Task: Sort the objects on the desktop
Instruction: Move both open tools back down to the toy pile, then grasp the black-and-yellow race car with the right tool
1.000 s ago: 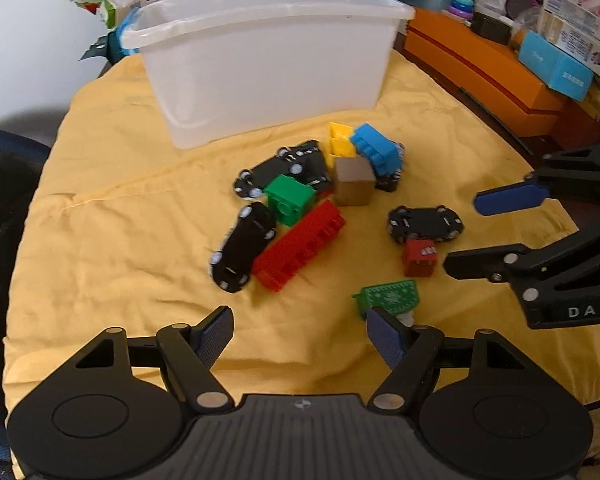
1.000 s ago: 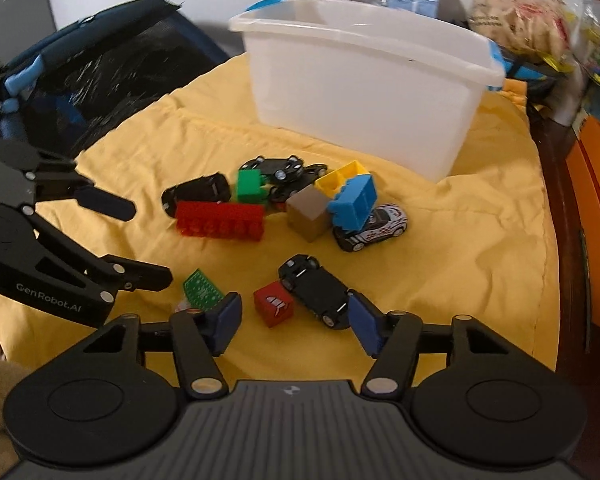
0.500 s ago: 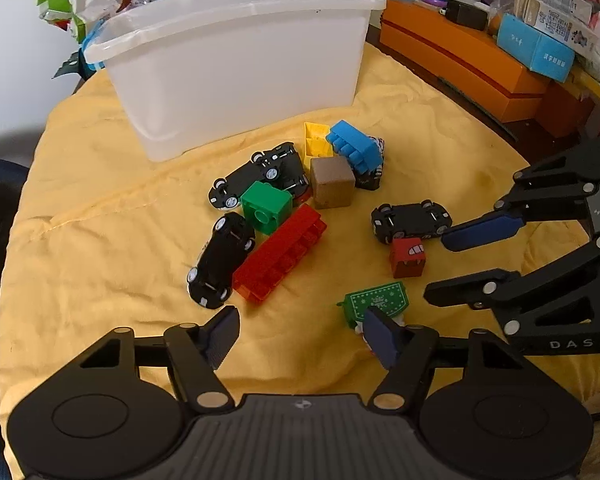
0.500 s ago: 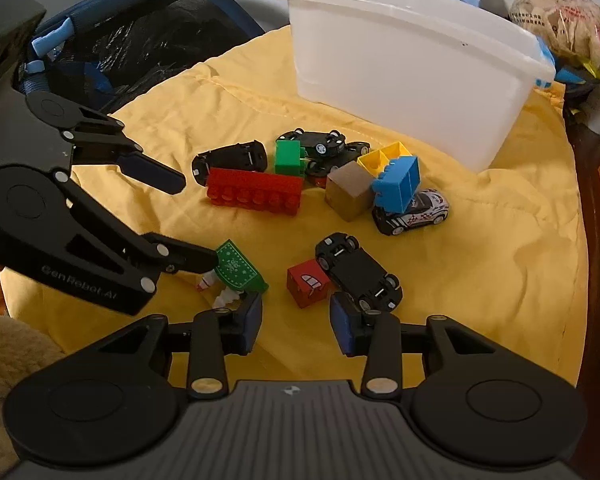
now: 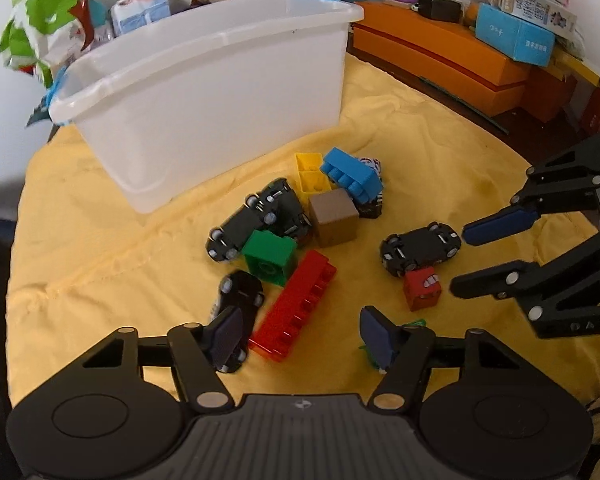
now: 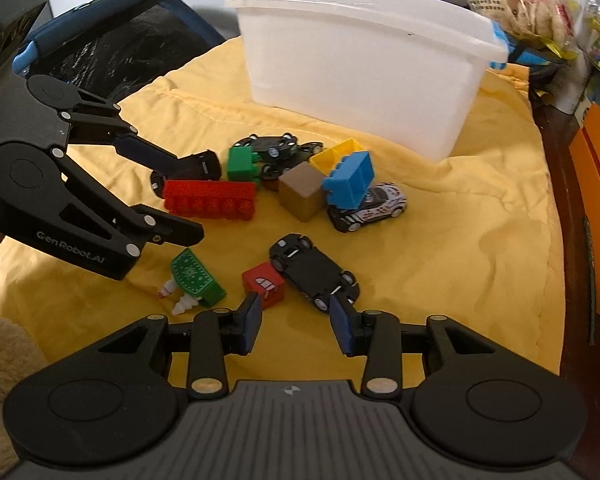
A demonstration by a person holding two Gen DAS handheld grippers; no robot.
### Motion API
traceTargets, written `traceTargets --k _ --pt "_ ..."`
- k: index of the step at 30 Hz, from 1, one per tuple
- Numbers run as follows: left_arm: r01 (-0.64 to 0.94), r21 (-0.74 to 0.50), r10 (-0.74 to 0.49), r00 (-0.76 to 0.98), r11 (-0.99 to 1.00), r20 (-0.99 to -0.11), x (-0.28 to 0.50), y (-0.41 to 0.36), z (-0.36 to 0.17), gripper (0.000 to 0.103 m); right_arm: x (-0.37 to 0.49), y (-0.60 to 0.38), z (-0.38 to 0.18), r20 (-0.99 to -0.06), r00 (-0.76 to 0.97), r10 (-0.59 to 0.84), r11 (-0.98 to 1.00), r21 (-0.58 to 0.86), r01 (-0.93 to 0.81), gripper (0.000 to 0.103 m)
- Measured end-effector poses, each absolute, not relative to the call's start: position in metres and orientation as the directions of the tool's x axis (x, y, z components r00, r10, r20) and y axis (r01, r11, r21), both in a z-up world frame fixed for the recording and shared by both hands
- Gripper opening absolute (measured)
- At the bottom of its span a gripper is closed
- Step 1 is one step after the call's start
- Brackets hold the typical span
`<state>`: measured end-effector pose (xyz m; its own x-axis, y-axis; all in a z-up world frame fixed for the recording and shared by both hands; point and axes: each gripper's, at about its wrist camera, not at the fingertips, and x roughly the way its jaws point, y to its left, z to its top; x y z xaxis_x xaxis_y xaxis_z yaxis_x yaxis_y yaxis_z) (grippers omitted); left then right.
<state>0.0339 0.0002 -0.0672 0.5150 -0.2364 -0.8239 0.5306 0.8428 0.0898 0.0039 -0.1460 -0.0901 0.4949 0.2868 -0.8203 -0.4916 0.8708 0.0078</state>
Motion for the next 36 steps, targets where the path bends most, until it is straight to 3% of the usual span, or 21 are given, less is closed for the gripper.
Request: traceTargets --k 7,12,21,26,36 --pt "0.327 0.117 -0.117 0.616 0.938 -0.779 0.061 0.049 -0.054 0.069 0.008 -0.151 -0.092 -0.822 0.499 0.275 0.885 0.014 -0.465 0.042" --pt "0.267 0.175 -0.021 0.599 0.948 -0.8 0.081 0.063 -0.076 0.069 0.009 -0.151 -0.093 -0.824 0.492 0.28 0.884 0.021 -0.467 0.042" --pt "0.411 0.046 -0.205 0.543 0.91 -0.814 0.048 0.032 -0.071 0.068 0.008 -0.155 -0.093 -0.825 0.493 0.276 0.894 0.032 -0.447 0.043" --pt "0.449 0.03 -0.249 0.549 0.893 -0.797 0.032 0.014 -0.068 0.07 0.007 -0.154 -0.092 -0.82 0.494 0.287 0.889 0.036 -0.457 0.043" --pt "0.503 -0.01 -0.266 0.44 0.864 -0.858 0.015 -0.007 -0.097 0.069 0.026 -0.157 -0.102 -0.84 0.449 0.304 0.822 -0.007 -0.57 0.038"
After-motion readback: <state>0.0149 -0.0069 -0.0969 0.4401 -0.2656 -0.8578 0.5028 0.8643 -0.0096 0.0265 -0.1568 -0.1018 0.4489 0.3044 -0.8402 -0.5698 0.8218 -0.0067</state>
